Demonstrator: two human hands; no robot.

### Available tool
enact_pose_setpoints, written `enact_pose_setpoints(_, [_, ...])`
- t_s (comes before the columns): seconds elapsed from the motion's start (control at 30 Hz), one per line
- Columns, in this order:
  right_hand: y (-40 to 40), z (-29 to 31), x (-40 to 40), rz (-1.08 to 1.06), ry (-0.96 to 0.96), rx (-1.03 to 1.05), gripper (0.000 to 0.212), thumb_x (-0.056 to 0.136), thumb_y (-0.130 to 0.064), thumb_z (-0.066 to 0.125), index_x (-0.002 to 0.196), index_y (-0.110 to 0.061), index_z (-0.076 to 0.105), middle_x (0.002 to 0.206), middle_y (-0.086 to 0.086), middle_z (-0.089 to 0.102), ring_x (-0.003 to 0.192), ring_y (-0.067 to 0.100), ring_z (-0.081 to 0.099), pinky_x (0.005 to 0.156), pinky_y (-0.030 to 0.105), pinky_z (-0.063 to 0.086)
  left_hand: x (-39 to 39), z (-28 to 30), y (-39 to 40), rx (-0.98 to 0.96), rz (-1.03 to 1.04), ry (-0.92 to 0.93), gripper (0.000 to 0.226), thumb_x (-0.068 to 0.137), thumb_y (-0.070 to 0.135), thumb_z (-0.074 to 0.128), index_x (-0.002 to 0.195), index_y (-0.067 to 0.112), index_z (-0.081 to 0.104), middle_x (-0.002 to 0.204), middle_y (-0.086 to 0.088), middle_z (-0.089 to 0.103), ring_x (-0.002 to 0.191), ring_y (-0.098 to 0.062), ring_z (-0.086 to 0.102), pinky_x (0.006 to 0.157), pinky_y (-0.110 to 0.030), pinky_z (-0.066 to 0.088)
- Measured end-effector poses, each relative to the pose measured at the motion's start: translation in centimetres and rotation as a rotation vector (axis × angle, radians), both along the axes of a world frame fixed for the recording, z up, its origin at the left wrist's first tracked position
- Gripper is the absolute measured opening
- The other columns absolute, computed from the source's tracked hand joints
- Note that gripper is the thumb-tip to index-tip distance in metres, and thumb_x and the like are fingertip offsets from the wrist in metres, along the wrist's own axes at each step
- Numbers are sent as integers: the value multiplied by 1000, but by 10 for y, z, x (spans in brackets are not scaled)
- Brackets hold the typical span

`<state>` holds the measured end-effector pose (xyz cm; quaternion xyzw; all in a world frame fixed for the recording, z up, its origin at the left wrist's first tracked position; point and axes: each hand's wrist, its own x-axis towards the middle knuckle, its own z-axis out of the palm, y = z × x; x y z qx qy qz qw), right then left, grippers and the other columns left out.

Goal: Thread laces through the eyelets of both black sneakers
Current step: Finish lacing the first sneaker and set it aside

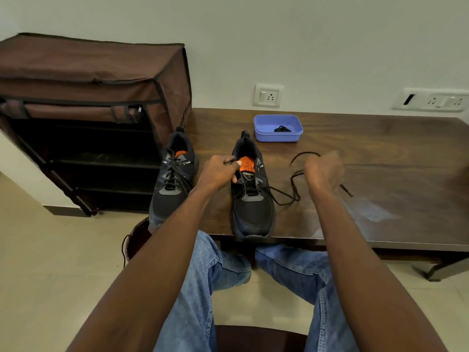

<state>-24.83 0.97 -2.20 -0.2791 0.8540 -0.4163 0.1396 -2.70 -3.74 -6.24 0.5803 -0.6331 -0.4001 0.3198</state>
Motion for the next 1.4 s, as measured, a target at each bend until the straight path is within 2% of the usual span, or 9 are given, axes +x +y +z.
enact_pose_setpoints(0.2, [1, -11, 35, 482, -25, 1, 51, 90, -23, 66, 138, -12, 53, 134, 6, 59, 121, 23, 57, 97, 37, 48, -3, 6, 8, -50, -29, -54, 27, 96, 35, 62, 109, 14, 72, 74, 0, 68, 62, -10, 61, 58, -24, 48])
enact_pose_setpoints(0.37, [1, -19, 53, 678, -47, 121, 40, 89, -33, 71, 121, -15, 55, 101, 2, 68, 86, 14, 66, 59, 25, 45, -2, 7, 12, -46, -107, -65, 21, 87, 34, 75, 103, 21, 73, 90, 7, 72, 82, -2, 65, 66, -13, 48])
enact_pose_setpoints(0.5, [-1, -13, 51, 670, -17, 122, 46, 93, -26, 60, 136, -16, 46, 107, 5, 65, 91, 20, 66, 77, 39, 55, -1, 9, 10, -70, -50, -78, 19, 83, 22, 71, 100, 17, 75, 86, 1, 75, 86, -15, 69, 84, -39, 57])
enact_pose_setpoints(0.7, [-4, -17, 40, 693, -199, 61, 63, 82, -21, 51, 143, -30, 42, 128, 7, 63, 107, 23, 66, 92, 52, 55, -7, 17, 13, -63, -61, -19, 49, 86, 8, 61, 131, 26, 60, 124, 2, 67, 108, -9, 60, 94, -32, 52])
enact_pose_setpoints(0.87, [-4, -16, 35, 769, -275, 43, 38, 91, -11, 56, 118, -35, 64, 102, 6, 72, 88, 29, 72, 82, 57, 58, -14, 16, 14, -24, -114, -203, 41, 92, 2, 46, 109, 23, 76, 116, 2, 70, 95, -16, 65, 85, -31, 50])
enact_pose_setpoints(1.0, [-1, -13, 34, 755, -321, 55, 34, 90, -5, 59, 111, -31, 68, 95, 13, 72, 76, 28, 66, 84, 55, 56, -23, 12, 9, 45, -164, -216, 25, 94, 15, 57, 112, 20, 75, 119, -5, 67, 101, -18, 63, 96, -39, 52])
enact_pose_setpoints(1.1, [-2, -12, 35, 763, -343, 60, 31, 90, -7, 62, 103, -34, 68, 103, 10, 71, 97, 35, 70, 87, 55, 57, -29, 4, 8, 110, -264, -289, 32, 89, 44, 68, 118, 30, 72, 134, -8, 41, 115, -23, 52, 108, -38, 44])
enact_pose_setpoints(1.23, [-3, -16, 33, 757, -352, 55, 31, 90, -9, 63, 110, -32, 68, 105, 11, 72, 97, 34, 71, 86, 55, 58, -29, 3, 9, 96, -277, -279, 6, 83, 45, 74, 78, 48, 74, 120, -13, 51, 100, -24, 56, 99, -37, 49])
enact_pose_setpoints(1.4, [-3, -17, 32, 753, -381, 43, 30, 90, -6, 63, 108, -29, 69, 94, 17, 71, 74, 23, 63, 71, 42, 55, -20, 22, 19, 177, -191, -9, 13, 87, 11, 73, 75, 8, 70, 78, -3, 67, 72, -11, 61, 70, -25, 47])
